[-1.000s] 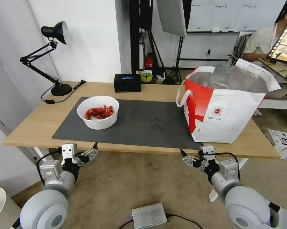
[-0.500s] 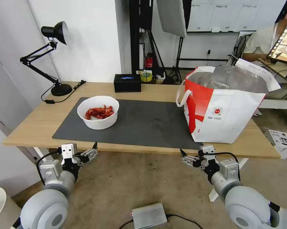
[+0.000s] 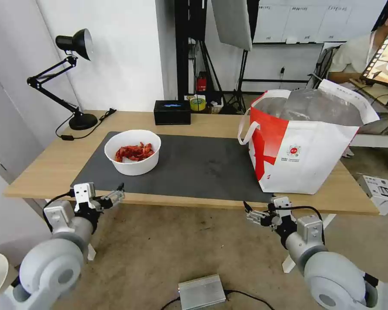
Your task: Pick up the trash from the table and place it into the takeout bag.
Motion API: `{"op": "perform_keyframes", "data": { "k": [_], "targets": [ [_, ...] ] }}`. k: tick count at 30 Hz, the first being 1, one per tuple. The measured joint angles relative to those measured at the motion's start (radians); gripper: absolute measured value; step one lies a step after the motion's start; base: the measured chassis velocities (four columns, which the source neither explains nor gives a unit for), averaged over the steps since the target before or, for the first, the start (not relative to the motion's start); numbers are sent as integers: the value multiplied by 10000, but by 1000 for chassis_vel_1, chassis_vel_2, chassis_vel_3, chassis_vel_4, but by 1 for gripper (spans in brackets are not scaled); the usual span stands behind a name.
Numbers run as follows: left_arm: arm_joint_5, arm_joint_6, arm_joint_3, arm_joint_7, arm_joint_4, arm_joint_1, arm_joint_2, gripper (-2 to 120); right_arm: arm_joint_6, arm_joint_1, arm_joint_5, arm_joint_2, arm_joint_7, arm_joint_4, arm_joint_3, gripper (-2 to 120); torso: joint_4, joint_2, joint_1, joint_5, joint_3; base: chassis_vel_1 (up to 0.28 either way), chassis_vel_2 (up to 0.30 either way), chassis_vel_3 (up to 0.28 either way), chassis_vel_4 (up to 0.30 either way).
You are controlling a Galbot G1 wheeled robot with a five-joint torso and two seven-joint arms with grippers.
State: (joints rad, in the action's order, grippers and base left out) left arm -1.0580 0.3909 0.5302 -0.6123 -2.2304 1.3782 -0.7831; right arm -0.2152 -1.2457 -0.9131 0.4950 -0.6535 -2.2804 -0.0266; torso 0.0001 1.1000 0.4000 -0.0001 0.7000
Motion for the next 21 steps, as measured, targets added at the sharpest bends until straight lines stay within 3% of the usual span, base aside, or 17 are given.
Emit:
{"op": "perform_keyframes", "data": {
  "k": [4, 9, 21],
  "targets": [
    [-1095, 64, -353, -440, 513, -949, 428, 100, 0, 0, 0, 0, -1, 0, 0, 100, -1, 0, 1, -1, 0, 0, 0, 0, 0],
    [-3020, 128, -1266, -909, 1516, -2975, 984, 100, 1, 1, 0, 1, -5, 1, 0, 100, -2, -1, 1, 1, 1, 0, 0, 0, 0],
    [-5705, 314, -2641, -1298, 3233, -5559, 1278, 100, 1, 1, 0, 1, -4, 1, 0, 100, -1, -1, 1, 0, 1, 0, 0, 0, 0]
  ]
}}
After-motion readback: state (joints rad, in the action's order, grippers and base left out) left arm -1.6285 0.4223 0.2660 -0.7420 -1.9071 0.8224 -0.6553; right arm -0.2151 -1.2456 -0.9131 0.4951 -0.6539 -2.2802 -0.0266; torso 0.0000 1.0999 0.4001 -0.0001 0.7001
